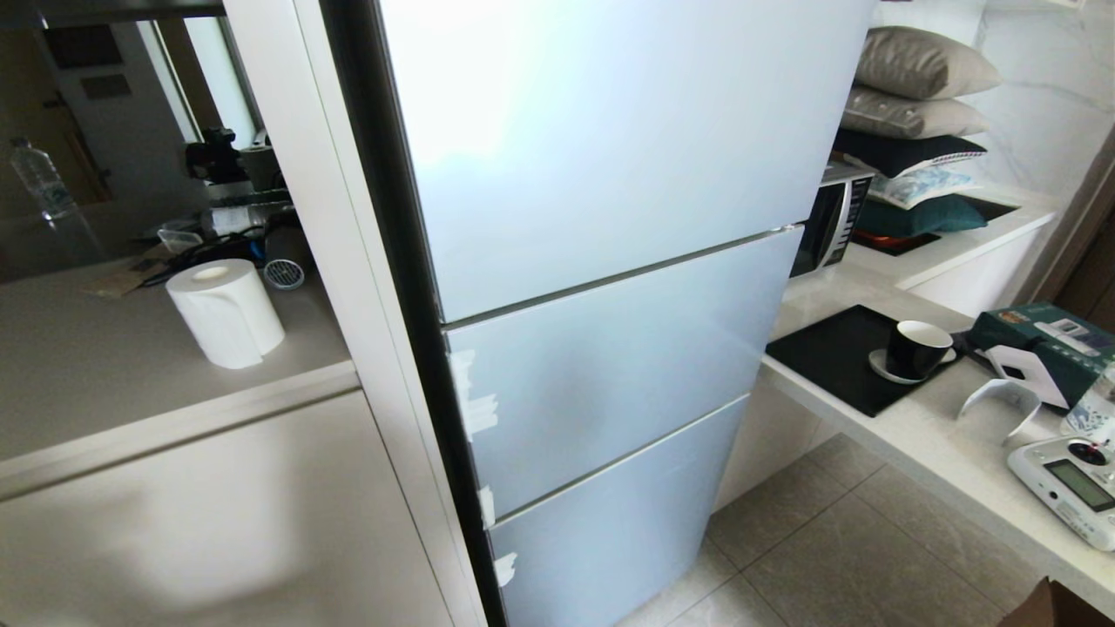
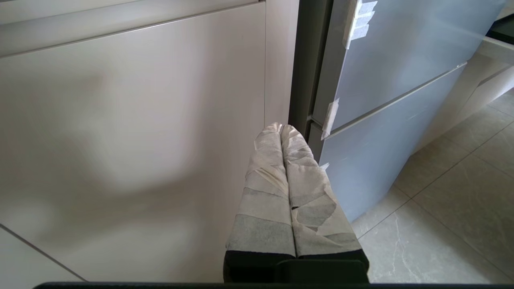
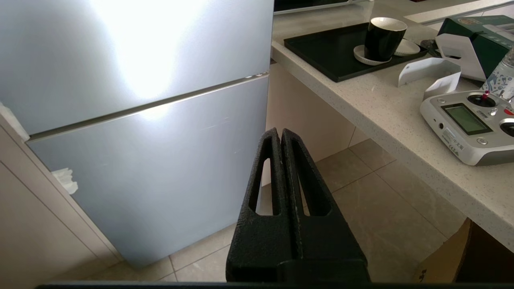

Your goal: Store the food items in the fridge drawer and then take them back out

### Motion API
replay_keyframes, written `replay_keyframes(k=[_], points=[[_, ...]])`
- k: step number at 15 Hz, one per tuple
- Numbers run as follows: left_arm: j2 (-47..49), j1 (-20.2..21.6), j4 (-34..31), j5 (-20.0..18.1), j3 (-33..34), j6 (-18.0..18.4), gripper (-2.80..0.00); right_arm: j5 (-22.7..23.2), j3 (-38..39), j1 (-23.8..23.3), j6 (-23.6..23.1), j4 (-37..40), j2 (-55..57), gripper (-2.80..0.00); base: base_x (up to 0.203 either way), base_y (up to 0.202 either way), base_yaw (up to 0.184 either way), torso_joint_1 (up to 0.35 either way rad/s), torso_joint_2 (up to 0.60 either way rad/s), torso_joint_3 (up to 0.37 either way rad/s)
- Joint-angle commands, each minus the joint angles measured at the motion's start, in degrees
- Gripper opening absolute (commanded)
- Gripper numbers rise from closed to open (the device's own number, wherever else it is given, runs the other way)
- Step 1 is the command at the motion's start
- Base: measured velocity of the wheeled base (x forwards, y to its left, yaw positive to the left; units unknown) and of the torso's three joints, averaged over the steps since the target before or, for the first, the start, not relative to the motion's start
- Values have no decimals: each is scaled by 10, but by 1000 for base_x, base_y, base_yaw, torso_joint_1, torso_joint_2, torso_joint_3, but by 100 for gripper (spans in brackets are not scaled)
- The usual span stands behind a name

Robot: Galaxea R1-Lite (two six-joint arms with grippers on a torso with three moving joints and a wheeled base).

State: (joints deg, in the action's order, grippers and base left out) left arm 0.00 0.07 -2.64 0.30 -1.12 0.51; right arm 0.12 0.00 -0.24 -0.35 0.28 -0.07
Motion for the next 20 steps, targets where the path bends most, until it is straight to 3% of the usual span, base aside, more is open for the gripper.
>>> replay_keyframes(k=[1, 3, 5, 8, 12, 14, 17, 20], points=[[1, 0, 14, -3, -23, -4, -280, 1, 0, 0, 0, 0, 0, -280, 0, 0, 0, 0, 0, 0], [21, 0, 19, -26, -108, -34, -280, 1, 0, 0, 0, 0, 0, -280, 0, 0, 0, 0, 0, 0], [110, -1, 16, -40, -166, -104, -280, 1, 0, 1, 0, 0, 0, -280, 0, 0, 0, 0, 0, 0], [312, -17, 56, -60, -219, -291, -280, 1, 0, 0, 0, 0, 0, -280, 0, 0, 0, 0, 0, 0], [561, -31, 191, -73, -248, -540, -280, 1, 0, 0, 0, 0, 0, -280, 0, 0, 0, 0, 0, 0], [650, -36, 243, -79, -259, -619, -280, 1, 0, 1, 0, 0, 0, -280, 0, 0, 0, 0, 0, 0], [741, -60, 336, -92, -264, -671, -280, 1, 0, 0, 0, 0, 0, -280, 0, 0, 0, 0, 0, 0], [846, -91, 404, -93, -283, -688, -280, 1, 0, 0, 0, 0, 0, -280, 0, 0, 0, 0, 0, 0]])
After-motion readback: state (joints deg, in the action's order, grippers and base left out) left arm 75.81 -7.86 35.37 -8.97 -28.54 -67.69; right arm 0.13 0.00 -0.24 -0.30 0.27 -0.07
